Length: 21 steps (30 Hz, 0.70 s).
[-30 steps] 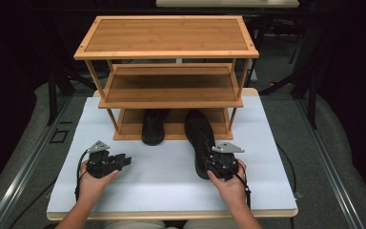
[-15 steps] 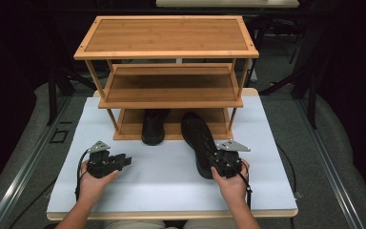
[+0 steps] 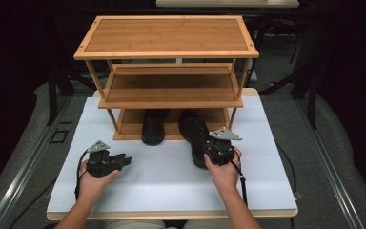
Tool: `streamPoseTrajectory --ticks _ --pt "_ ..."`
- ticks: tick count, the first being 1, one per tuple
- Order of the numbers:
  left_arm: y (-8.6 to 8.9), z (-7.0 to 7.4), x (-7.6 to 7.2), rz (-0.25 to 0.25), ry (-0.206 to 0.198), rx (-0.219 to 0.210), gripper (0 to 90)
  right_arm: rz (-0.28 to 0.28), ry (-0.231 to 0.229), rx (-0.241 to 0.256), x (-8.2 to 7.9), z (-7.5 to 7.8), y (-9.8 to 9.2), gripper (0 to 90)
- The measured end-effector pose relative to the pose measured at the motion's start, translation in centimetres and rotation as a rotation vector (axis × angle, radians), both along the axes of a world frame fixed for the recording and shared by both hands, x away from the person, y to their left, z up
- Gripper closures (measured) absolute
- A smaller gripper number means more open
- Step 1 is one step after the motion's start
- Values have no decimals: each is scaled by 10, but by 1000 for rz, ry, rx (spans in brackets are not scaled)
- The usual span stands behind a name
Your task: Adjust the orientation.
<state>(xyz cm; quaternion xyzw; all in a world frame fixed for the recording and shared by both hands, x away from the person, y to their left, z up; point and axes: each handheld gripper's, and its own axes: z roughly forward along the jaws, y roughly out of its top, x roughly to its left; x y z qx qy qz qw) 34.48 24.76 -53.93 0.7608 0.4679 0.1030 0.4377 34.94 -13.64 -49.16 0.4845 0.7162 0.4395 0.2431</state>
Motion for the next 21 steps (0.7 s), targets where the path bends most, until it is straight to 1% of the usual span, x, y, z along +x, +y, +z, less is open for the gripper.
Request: streamPoseTrajectory --ticks 1,2,5,6,9,10,12,13,15,17,19,20,21 --pt "0 0 0 1 0 -1 609 5 -3 -7 4 0 3 849" --pt "0 0 0 0 1 -2 609 -3 -1 -18 8 0 6 849" --pt "1 0 1 -2 -1 -4 609 0 10 -25 19 -1 14 849" --pt "1 1 1 -5 -2 -3 609 -14 9 -39 22 0 17 849" --pt "1 1 1 -2 -2 -5 609 -6 16 -39 32 1 25 849" --pt "1 1 1 -4 -3 -4 610 -12 16 -48 36 0 26 849" --pt "0 1 1 -6 -2 -4 609 -11 28 -40 44 -2 28 849" --pt "-1 0 1 -7 -1 -4 609 -22 30 -40 47 -3 30 848" --pt "-2 0 2 -9 1 -3 609 -19 39 -38 54 -4 34 848" --pt "-4 -1 3 -10 2 -1 609 -3 42 -30 60 -4 39 848" --pt "-5 -1 4 -14 6 2 609 -25 45 -37 65 -4 44 847" --pt "-7 -2 4 -17 6 4 609 -22 51 -34 68 -5 46 846" --pt "-8 -2 4 -15 5 1 609 -21 48 -43 71 -6 50 845"
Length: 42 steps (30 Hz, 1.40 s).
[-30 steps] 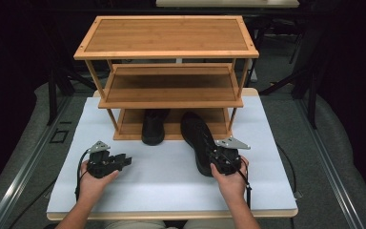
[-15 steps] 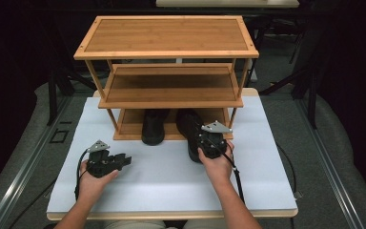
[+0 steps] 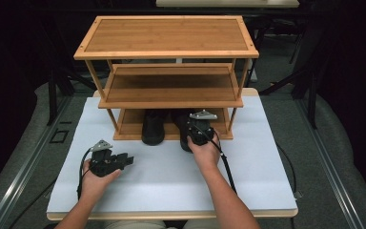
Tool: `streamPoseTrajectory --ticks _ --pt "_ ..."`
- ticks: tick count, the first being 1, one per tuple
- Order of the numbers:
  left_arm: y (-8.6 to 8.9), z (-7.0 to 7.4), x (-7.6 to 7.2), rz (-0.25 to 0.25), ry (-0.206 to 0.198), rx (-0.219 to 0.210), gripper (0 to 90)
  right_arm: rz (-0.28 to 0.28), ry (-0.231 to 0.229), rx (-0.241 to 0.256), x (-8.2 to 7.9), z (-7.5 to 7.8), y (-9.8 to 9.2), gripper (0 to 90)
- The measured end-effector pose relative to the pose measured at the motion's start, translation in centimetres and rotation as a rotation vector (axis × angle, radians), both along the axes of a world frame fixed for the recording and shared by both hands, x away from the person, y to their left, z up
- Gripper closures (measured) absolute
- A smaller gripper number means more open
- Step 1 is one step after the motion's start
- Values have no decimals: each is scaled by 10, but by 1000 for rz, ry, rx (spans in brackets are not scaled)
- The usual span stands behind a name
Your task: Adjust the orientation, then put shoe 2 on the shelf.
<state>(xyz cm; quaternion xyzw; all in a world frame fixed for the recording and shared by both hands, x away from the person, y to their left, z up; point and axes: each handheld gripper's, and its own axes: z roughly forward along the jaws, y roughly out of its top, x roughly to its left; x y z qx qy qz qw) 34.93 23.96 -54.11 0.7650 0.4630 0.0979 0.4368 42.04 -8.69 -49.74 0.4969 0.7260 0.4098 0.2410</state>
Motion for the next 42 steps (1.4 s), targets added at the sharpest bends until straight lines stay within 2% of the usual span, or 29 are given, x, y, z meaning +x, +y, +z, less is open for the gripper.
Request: streamPoseTrajectory --ticks 4,5,9,12,16,17,18,20,24,25,27,29,31,32,33,34,37,38,39,40,42 --pt "-5 -1 2 -17 4 8 609 1 -1 11 10 -5 7 843" --pt "-7 -2 3 -21 5 10 609 -15 -1 5 12 -6 9 843" --pt "-12 -3 5 -29 9 19 609 -5 5 40 19 -9 13 837" --pt "-14 -3 6 -31 1 19 608 -10 11 49 21 -12 14 827" --pt "-20 -2 12 -31 -11 21 600 13 13 57 25 -16 15 800" --pt "-22 -3 14 -33 -4 26 601 23 -12 58 23 -15 14 719" --pt "-23 -3 16 -37 -5 38 601 23 -12 58 23 -15 14 719" --pt "-26 -2 21 -35 -12 37 601 21 -15 66 20 -13 13 633" --pt "-31 5 33 -15 -32 12 603 25 -41 56 9 -9 8 521" --pt "-32 7 36 -2 -49 20 615 18 -51 46 6 -8 7 504" --pt "-34 11 44 9 -51 31 649 36 -70 56 -2 -5 1 476" --pt "-36 13 51 20 -59 19 654 48 -75 55 -9 -3 -3 447" --pt "-39 12 58 17 -49 12 637 48 -92 33 -17 -2 -8 443" --pt "-41 12 61 16 -40 0 612 66 -92 31 -21 -2 -11 442" --pt "-43 11 64 13 -40 -4 592 31 -114 6 -25 -4 -12 443" --pt "-45 10 66 11 -40 -5 569 73 -89 11 -29 -6 -16 443" --pt "-51 7 70 23 -40 3 529 30 -79 -27 -35 -17 -22 443" --pt "-51 7 71 26 -42 3 521 63 -61 -2 -34 -21 -24 442" --pt "-52 7 72 33 -41 2 512 41 -48 -26 -34 -24 -24 440" --pt "-52 7 73 34 -38 0 509 42 -21 -35 -31 -30 -24 433" --pt "-53 7 74 30 -34 -3 503 66 19 -17 -27 -37 -24 421"
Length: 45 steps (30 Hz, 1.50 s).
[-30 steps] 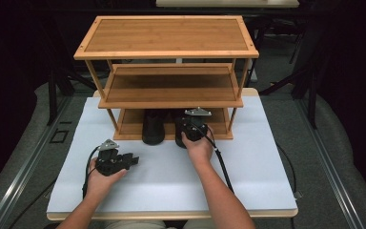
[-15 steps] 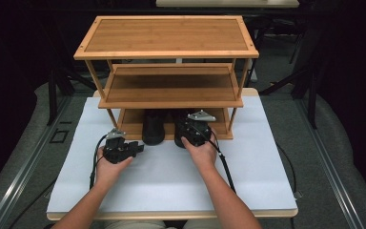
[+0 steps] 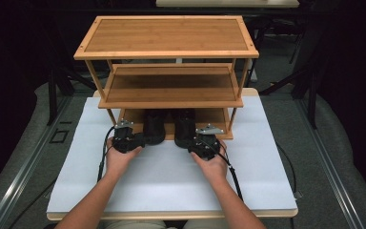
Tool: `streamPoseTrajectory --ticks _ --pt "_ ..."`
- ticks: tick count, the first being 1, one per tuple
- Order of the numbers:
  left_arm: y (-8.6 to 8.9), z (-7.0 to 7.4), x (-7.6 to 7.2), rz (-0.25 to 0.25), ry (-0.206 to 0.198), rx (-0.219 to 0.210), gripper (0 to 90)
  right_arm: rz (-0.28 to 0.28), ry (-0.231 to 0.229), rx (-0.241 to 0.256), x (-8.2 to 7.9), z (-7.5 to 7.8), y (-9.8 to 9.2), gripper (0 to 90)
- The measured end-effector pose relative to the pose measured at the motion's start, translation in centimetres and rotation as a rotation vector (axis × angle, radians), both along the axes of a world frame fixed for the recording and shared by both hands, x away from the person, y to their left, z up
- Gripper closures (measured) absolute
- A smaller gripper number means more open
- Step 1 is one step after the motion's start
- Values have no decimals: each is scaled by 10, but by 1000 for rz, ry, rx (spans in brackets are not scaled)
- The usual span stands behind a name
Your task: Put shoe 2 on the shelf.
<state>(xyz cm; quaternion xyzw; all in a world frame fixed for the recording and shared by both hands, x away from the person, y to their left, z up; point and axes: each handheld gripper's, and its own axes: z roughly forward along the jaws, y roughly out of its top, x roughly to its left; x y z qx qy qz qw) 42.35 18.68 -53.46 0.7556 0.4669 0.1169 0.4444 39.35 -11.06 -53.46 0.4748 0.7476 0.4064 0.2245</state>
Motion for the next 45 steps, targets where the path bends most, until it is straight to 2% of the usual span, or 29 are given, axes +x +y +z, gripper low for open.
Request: streamPoseTrajectory --ticks 3,7,12,16,24,29,32,43,45 --pt "-3 1 1 -3 -6 10 505 31 30 64 4 -3 -2 426" --pt "-8 1 2 -2 -12 20 514 44 41 92 8 -4 -1 450" --pt "-14 1 6 16 -17 26 522 40 35 88 12 -5 7 465" --pt "-16 0 10 19 -12 18 523 51 36 108 15 -7 11 466" --pt "-20 0 12 26 -10 16 525 32 35 90 23 -6 18 467" --pt "-18 0 14 23 -3 11 525 23 39 100 29 -7 18 466" --pt "-19 1 13 23 0 12 525 33 40 108 30 -8 17 466" --pt "-17 1 12 17 7 8 535 23 42 95 28 -7 18 469" --pt "-17 1 12 21 -2 8 535 19 40 86 28 -6 18 464"
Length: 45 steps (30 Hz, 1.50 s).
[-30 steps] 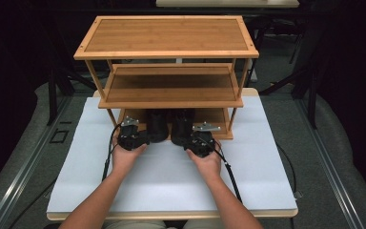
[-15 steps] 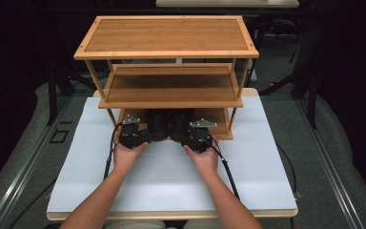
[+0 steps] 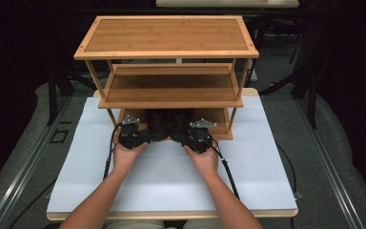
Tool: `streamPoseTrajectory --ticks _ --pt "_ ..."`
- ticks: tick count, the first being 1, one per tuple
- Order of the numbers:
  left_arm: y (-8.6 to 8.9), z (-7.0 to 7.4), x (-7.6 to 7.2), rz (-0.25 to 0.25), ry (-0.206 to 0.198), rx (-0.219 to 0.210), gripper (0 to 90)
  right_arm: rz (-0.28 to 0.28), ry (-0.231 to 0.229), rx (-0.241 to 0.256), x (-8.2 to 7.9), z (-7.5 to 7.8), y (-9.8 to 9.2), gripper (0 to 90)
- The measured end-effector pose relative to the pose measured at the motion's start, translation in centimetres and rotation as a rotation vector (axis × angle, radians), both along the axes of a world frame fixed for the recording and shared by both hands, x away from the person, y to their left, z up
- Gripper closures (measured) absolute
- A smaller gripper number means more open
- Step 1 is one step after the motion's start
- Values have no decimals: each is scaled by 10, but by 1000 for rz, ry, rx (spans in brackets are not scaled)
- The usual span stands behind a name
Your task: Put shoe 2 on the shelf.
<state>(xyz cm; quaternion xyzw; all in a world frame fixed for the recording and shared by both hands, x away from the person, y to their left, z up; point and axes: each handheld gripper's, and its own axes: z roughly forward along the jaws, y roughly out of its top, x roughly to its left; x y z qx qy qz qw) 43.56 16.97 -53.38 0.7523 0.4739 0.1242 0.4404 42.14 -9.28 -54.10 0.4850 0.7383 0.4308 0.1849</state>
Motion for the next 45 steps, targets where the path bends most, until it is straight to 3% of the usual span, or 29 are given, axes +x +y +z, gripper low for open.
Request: streamPoseTrajectory --ticks 10,17,25,29,34,45 --pt "1 4 -2 -6 -2 -23 528 1 12 -13 -2 4 -3 425" --pt "4 9 -6 -15 -9 -25 519 13 -21 -24 -7 10 -3 393" --pt "10 13 -8 -31 -7 6 483 27 -51 -38 -13 16 -3 385" --pt "13 14 -10 -19 -40 41 478 17 -67 -70 -15 19 -4 382" --pt "19 17 -11 -32 -41 11 481 24 -68 -82 -17 21 -6 380" --pt "28 31 -24 -53 -64 -9 479 12 -66 -125 -23 27 -18 379"
